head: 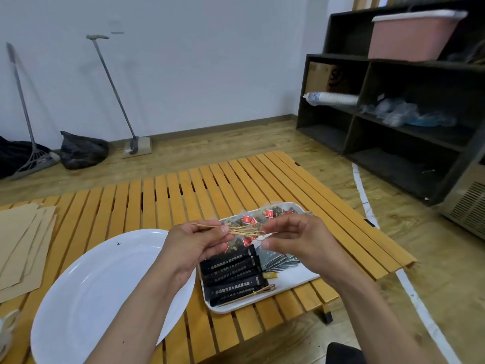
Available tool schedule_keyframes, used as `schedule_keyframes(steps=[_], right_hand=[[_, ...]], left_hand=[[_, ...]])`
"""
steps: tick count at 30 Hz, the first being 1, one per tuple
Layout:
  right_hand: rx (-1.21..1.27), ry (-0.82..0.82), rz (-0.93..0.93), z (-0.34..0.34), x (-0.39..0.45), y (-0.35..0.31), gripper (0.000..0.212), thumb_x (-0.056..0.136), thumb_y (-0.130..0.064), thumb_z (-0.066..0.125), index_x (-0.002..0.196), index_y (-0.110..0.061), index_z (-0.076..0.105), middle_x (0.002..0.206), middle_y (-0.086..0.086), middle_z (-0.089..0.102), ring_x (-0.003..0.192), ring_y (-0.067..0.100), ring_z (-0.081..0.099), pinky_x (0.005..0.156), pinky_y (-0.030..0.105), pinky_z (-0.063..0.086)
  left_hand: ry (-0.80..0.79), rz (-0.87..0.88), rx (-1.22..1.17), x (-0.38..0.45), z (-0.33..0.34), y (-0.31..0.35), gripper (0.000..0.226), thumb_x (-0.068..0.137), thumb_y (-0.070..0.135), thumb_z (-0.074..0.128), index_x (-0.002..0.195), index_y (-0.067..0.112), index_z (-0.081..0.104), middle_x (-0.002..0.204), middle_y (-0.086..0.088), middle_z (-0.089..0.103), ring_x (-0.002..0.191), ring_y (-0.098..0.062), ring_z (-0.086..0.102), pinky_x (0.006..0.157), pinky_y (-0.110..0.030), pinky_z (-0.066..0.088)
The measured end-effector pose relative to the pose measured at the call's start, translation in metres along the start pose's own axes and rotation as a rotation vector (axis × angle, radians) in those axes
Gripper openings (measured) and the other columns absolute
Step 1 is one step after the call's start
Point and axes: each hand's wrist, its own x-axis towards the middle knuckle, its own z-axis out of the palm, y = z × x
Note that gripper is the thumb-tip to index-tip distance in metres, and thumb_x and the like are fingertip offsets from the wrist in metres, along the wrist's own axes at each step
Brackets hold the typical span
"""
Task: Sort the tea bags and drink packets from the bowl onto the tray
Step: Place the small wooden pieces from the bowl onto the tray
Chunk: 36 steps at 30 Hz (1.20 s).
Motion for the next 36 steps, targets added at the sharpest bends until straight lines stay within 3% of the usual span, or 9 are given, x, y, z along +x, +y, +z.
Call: schedule_keyframes(steps=[3,6,13,18,36], right_hand=[[-0.089,0.018,-0.07,-0.002,0.001,0.006,0.02,0.075,-0.007,0.086,0.094,-0.009,0.08,0.092,0.002,0.079,0.085,0.012,0.074,0.073,0.021,0.058],[-0.075,0.025,-0.052,-0.006,0.002,0.006,0.012,0.082,-0.016,0.083,0.092,-0.012,0.079,0.088,0.004,0.079,0.079,0.012,0.072,0.066,0.021,0.054],[-0.101,-0.015,0.368,-0.049,-0.006,0.013,0.013,0.084,-0.015,0.08,0.095,-0.008,0.079,0.092,0.007,0.08,0.07,0.01,0.064,0.059,0.024,0.042],[-0.26,-0.004,0.501,-0.056,-0.005,0.019,0.009,0.082,-0.014,0.083,0.089,-0.01,0.081,0.085,0.002,0.081,0.066,0.009,0.064,0.052,0.02,0.039],[-0.43,-0.018,0.554,-0.028,0.008,0.033,0.003,0.079,-0.01,0.085,0.08,-0.01,0.084,0.076,0.001,0.08,0.052,0.005,0.057,0.042,0.014,0.039]], left_hand=[[-0.008,-0.012,0.007,-0.001,0.003,-0.001,0.024,0.081,-0.004,0.077,0.105,-0.005,0.07,0.095,-0.023,0.078,0.083,-0.026,0.079,0.068,-0.028,0.065],[-0.017,-0.015,0.005,-0.003,0.002,0.001,0.025,0.081,-0.002,0.077,0.106,-0.005,0.07,0.096,-0.023,0.078,0.084,-0.026,0.079,0.069,-0.029,0.065],[0.023,0.015,0.019,-0.003,-0.001,0.005,0.026,0.082,-0.001,0.078,0.106,0.0,0.07,0.095,-0.019,0.079,0.09,-0.026,0.079,0.075,-0.032,0.065],[0.006,0.009,0.03,-0.004,0.001,0.005,0.027,0.082,0.0,0.079,0.107,0.0,0.07,0.095,-0.019,0.079,0.091,-0.027,0.079,0.075,-0.032,0.065],[-0.042,-0.036,0.043,-0.004,0.007,-0.001,0.027,0.079,-0.004,0.079,0.104,-0.001,0.07,0.095,-0.02,0.079,0.089,-0.029,0.079,0.074,-0.032,0.065]])
